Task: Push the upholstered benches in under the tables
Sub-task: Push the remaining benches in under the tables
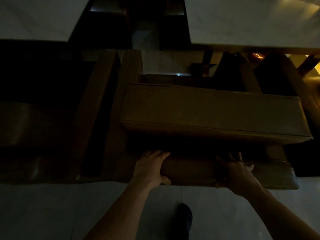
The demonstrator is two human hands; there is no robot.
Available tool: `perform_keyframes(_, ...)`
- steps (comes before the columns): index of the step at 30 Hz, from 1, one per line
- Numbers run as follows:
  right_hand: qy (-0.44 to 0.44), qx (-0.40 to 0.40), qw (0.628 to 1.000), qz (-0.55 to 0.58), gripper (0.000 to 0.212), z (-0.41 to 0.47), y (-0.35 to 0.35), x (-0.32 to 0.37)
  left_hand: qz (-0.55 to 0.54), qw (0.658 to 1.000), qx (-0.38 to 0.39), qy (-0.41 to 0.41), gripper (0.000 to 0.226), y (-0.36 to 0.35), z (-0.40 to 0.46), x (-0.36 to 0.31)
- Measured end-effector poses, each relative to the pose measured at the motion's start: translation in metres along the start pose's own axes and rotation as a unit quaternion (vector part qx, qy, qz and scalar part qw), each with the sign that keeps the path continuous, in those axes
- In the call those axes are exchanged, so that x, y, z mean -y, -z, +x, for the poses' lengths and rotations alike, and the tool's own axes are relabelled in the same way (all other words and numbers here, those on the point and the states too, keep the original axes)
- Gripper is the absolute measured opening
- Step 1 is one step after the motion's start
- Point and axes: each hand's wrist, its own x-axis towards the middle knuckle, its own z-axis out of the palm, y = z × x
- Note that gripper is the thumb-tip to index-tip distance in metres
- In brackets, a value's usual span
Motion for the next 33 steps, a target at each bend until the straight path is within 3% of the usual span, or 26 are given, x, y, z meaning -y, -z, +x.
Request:
perform_keyframes(10,0.005,0.005,1.000,0.002,0.114,0.008,0.008,-0.001,-0.008,1.000,0.016,-0.001,0.108,0.004,0.010,0.001)
perform_keyframes(15,0.016,-0.031,0.999,0.011,0.106,0.011,0.015,-0.005,-0.009,1.000,0.008,-0.005,0.107,0.011,0.017,-0.006)
perform_keyframes(33,0.018,-0.010,0.999,0.025,0.114,0.020,0.022,-0.010,-0.007,1.000,-0.022,0.006,0.105,0.006,0.017,-0.013)
